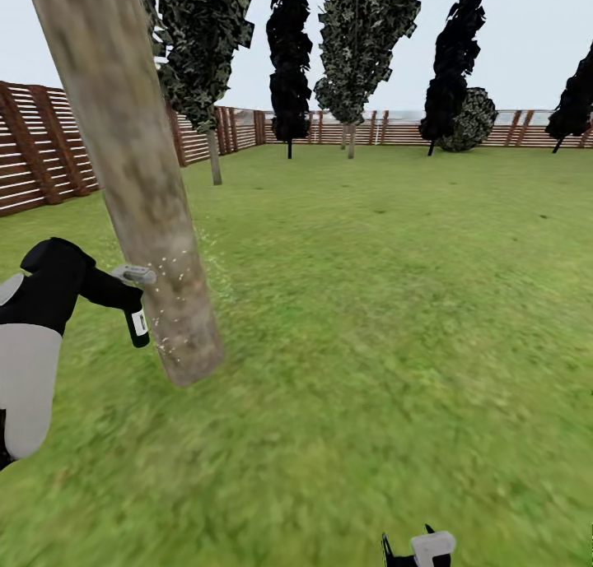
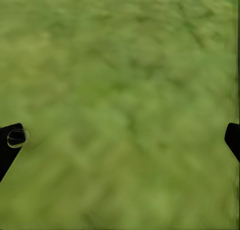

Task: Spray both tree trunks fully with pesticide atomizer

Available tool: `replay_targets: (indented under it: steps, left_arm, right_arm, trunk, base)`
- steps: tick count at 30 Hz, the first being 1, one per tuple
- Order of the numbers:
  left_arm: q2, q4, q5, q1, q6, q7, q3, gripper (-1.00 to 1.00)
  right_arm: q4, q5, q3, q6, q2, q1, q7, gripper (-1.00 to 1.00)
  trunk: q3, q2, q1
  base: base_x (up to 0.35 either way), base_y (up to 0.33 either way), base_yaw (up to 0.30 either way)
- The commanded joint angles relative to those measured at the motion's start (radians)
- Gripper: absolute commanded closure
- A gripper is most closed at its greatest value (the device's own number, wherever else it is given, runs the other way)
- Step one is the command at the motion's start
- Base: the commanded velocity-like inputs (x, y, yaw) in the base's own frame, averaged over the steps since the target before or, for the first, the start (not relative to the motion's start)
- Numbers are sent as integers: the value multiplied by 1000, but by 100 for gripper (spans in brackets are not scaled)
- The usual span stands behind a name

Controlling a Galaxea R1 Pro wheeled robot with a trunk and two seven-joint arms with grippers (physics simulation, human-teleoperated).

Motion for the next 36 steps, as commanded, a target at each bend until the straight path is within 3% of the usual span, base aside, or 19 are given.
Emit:
replay_targets:
  steps: [1,15,29,36]
  left_arm:
    - [0,0,0,0,0,0,-1,100]
    - [1,0,0,0,0,0,0,100]
    - [2,0,0,0,0,0,0,100]
    - [2,0,0,2,0,0,-1,100]
  right_arm:
    - [0,0,0,0,0,0,0,-100]
    - [0,0,0,0,0,0,0,-100]
    - [0,0,0,0,0,0,0,-100]
    - [0,0,0,0,0,0,0,-100]
  trunk:
    - [0,0,0]
    - [0,0,0]
    - [0,0,0]
    - [0,0,0]
  base:
    - [114,-259,110]
    - [100,-262,265]
    - [95,-263,22]
    - [95,-263,236]
